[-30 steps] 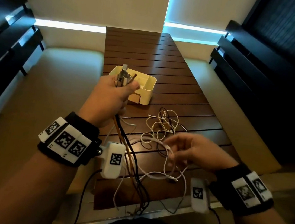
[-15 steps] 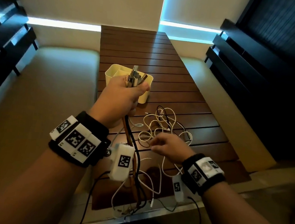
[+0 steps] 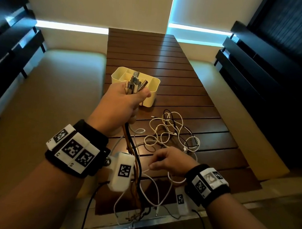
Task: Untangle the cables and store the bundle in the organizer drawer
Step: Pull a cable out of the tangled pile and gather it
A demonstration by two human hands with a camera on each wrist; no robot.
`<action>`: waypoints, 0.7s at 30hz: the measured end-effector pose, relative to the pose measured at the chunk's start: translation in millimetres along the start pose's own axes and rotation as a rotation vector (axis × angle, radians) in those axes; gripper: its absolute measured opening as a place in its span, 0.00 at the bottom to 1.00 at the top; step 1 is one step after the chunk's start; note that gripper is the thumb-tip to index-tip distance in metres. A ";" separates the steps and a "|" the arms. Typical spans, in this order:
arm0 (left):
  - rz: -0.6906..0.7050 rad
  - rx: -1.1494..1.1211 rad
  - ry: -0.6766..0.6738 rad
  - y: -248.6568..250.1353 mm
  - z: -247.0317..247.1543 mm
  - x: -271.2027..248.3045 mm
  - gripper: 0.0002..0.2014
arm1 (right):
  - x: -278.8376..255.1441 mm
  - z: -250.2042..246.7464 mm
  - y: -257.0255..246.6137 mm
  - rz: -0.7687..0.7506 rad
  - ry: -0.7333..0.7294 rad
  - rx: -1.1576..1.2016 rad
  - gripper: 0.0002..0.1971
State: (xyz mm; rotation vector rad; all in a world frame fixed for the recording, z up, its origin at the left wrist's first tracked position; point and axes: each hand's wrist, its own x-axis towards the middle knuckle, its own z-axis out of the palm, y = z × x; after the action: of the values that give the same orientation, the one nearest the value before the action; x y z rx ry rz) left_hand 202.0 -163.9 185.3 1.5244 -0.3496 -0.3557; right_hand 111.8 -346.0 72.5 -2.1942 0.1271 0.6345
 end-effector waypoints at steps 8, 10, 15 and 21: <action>0.000 -0.006 0.045 -0.6 -12.9 12.6 0.10 | -45.1 -33.2 12.9 0.045 -0.139 0.181 0.14; -0.003 0.009 0.073 -2.5 -18.7 14.8 0.12 | -61.8 -47.5 18.6 0.010 -0.105 0.239 0.15; 0.014 0.038 0.043 -7.4 -10.2 14.8 0.14 | -90.2 -81.8 14.8 -0.215 0.297 0.438 0.10; 0.013 0.062 0.046 -9.3 -4.1 20.4 0.14 | -109.9 -108.2 15.8 -0.374 0.814 0.712 0.05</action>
State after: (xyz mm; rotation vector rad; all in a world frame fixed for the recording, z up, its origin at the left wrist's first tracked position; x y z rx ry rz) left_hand 222.0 -169.2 175.9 1.5877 -0.3370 -0.3018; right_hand 54.9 -450.6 171.8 -1.5804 0.2994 -0.4833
